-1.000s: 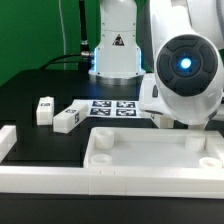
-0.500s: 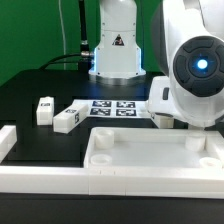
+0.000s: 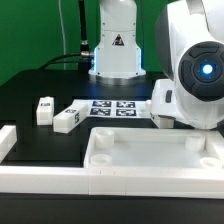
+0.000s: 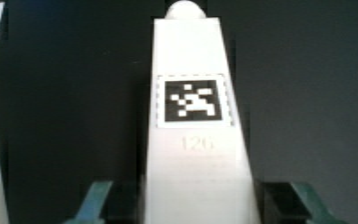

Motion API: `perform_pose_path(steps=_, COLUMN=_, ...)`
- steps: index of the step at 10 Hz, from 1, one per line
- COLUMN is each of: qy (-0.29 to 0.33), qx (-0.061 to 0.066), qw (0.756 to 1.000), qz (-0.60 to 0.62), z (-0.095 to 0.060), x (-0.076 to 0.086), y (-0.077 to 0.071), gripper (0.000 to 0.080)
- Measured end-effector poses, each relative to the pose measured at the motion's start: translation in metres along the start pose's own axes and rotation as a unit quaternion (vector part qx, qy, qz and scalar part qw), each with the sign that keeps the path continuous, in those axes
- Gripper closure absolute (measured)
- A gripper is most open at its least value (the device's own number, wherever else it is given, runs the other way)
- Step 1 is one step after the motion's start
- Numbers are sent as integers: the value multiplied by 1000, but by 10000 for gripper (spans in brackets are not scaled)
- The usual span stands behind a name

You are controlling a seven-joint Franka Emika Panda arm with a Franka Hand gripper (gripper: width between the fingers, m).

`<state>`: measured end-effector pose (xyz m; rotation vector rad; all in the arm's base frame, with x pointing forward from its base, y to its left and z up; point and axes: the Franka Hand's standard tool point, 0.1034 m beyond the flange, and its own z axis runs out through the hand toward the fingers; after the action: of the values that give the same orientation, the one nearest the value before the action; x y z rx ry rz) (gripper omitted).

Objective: Assemble desk

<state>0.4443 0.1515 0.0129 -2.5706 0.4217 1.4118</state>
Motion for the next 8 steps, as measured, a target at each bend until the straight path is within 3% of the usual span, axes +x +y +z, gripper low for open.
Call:
perform_pose_path(steps=4, qy=0, qx=2, qw=1000, qz=-16, z=-11, x=-2, y=5, gripper=512)
perform_pose_path(steps=6, qy=-8, qx=10, qw=1000, qz=-26, z=-43, x=-12, y=14, gripper=512)
perform_pose_path(steps=8, qy=-16, qx=15, qw=999, qz=-36, z=-65, x=-18, y=16, gripper=511)
